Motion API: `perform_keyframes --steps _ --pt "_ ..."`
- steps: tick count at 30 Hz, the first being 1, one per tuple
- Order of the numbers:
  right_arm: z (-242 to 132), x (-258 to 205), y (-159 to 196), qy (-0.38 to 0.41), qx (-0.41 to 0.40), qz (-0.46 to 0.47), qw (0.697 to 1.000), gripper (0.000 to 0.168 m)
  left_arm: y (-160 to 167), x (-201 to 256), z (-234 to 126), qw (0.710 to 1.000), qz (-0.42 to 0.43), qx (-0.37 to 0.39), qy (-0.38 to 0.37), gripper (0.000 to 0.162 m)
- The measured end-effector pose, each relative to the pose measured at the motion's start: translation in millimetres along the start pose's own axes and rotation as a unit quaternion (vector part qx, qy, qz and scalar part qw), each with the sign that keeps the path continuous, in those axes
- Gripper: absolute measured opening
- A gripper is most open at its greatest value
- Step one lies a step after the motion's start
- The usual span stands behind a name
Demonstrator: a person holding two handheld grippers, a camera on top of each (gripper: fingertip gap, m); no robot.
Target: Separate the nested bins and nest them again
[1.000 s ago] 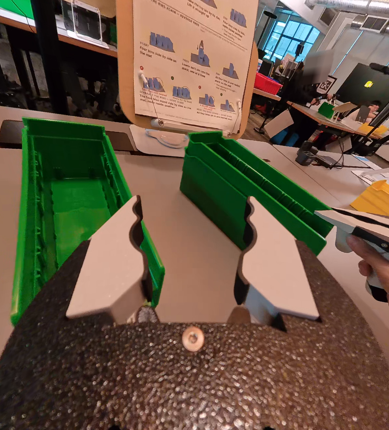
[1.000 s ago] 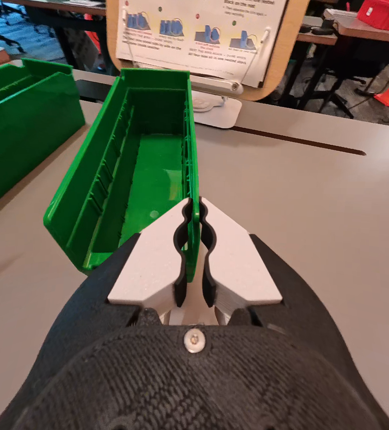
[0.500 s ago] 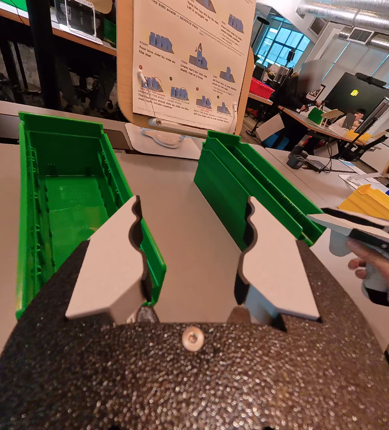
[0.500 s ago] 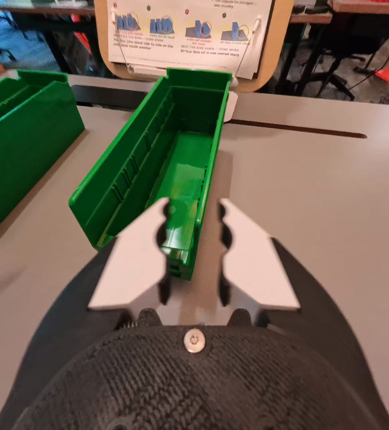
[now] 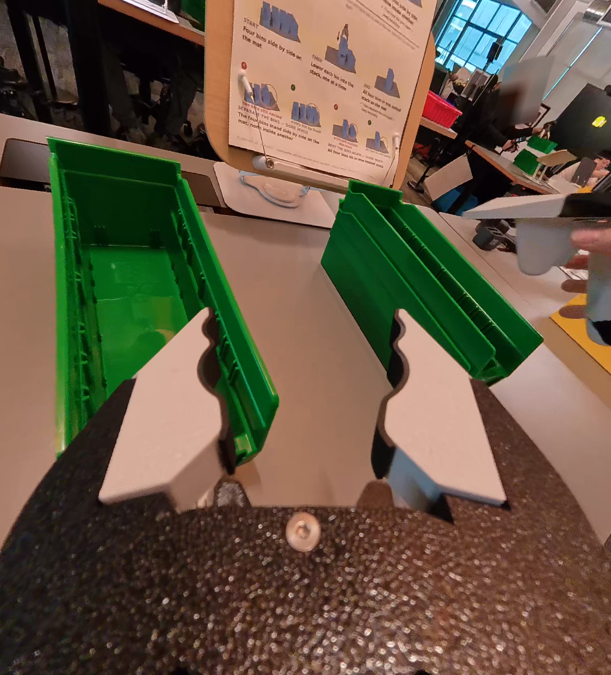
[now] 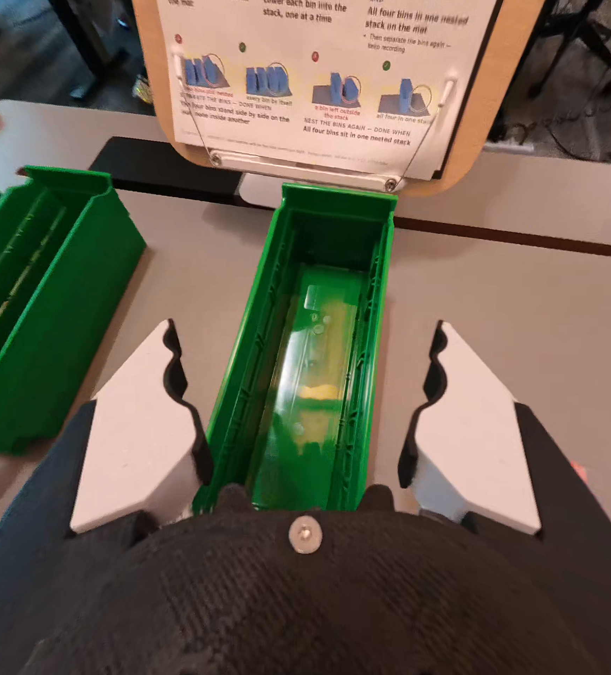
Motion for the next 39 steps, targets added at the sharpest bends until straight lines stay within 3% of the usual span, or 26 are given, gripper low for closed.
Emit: perform_keyframes --steps 9,13,15,19,21,22,24,28,34,36,39 --pt "50.3 -14.4 11.6 -0.01 -0.089 0.028 0.996 0.126 2.7 5.1 4.0 1.0 -0.009 -0.012 0.025 0.092" --pt "53.2 -2.6 16.2 0.086 -0.105 -0.03 0.99 0.124 4.0 7.2 6.1 0.999 -0.013 -0.018 0.037 0.092" --pt "54.2 -1.4 16.6 0.102 -0.11 -0.044 0.988 0.134 4.4 6.6 6.6 0.999 -0.018 -0.019 0.041 0.092" --pt "61.6 -8.4 17.7 0.063 -0.13 -0.014 0.99 0.126 5.6 5.1 7.4 0.998 -0.029 -0.022 0.051 0.092" --pt "63.1 -0.6 15.7 0.087 -0.131 -0.008 0.988 0.126 6.6 5.0 7.8 0.998 -0.031 -0.026 0.056 0.092" --pt "62.4 2.3 14.5 0.089 -0.128 -0.006 0.988 0.133 6.8 4.8 7.9 0.998 -0.032 -0.028 0.056 0.092" --pt "60.3 3.6 13.8 0.073 -0.118 0.007 0.99 0.124 6.7 4.4 7.6 0.997 -0.034 -0.027 0.058 0.092" --pt "61.8 3.5 15.4 0.061 -0.127 0.02 0.99 0.122 7.0 3.3 8.3 0.997 -0.042 -0.028 0.065 0.092" --pt "61.4 0.8 11.5 0.073 -0.131 -0.012 0.989 0.12 8.8 6.4 10.4 0.996 -0.04 -0.035 0.074 0.092" --pt "61.6 -2.6 11.5 0.062 -0.137 -0.005 0.989 0.109 9.7 6.3 10.7 0.995 -0.043 -0.039 0.077 0.091" --pt "61.5 -5.1 10.9 0.062 -0.144 -0.009 0.988 0.106 8.6 4.7 8.7 0.995 -0.045 -0.037 0.076 0.091"
Point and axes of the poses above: each gripper's, where its closed fingertips meet, z out along the fingers, y out of its underside, x = y × z across the jaws, the point moved 8 cm from there along -z, back along the fingers
